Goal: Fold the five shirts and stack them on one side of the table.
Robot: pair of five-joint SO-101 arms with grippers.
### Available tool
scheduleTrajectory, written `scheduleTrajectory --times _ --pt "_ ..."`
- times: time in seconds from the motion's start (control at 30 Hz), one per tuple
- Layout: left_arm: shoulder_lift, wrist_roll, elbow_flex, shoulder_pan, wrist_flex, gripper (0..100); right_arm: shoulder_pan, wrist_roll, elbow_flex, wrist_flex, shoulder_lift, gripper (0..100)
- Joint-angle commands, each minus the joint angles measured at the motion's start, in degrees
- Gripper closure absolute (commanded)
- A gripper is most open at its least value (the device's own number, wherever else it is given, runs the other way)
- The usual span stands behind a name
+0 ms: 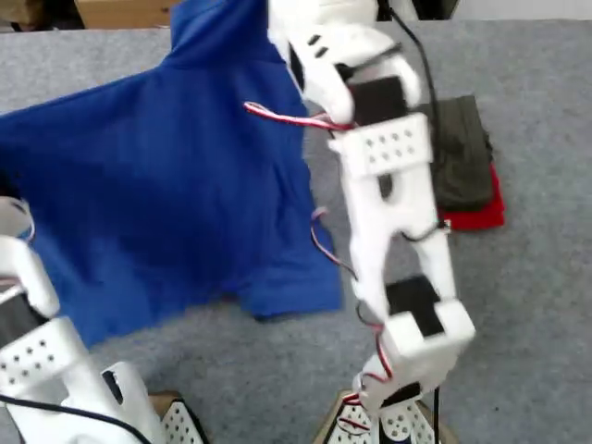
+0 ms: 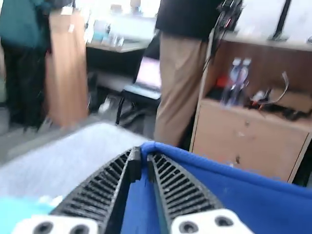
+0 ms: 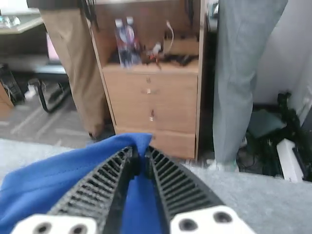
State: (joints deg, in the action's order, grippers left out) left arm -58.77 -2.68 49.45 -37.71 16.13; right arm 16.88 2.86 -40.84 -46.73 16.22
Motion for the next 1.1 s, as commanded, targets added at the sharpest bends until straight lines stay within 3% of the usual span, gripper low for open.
scheduleTrajectory --times 0.0,0.2,0.37,0.47,0.57,0.73,0.87,1.07 --pt "8.5 -0.1 -5.1 2.1 -4.6 97 -0.7 0.1 -11.8 0.2 6.5 98.6" --pt "18.6 -0.1 -10.7 2.2 -4.6 97 -0.7 0.1 -29.7 -10.9 18.2 98.6" --pt "19.6 0.4 -6.9 1.6 -4.6 97 -0.4 0.1 -41.9 -22.4 24.0 98.6" --pt "17.9 5.1 -3.0 1.6 -4.4 97 -0.6 0.1 -47.5 -30.7 26.2 98.6" --pt "12.7 8.2 1.5 1.6 -0.4 97 -0.7 -2.3 -52.4 -40.2 28.3 98.6" --pt "-1.8 9.0 7.5 1.8 14.2 97 1.1 -11.5 -54.2 -54.6 30.2 98.6" --pt "-14.4 12.1 15.0 2.1 24.3 97 0.5 -11.6 -52.0 -54.6 30.0 98.6" --pt "-31.0 13.8 32.2 -0.5 30.3 97 1.1 -13.5 -39.8 -54.6 22.3 98.6"
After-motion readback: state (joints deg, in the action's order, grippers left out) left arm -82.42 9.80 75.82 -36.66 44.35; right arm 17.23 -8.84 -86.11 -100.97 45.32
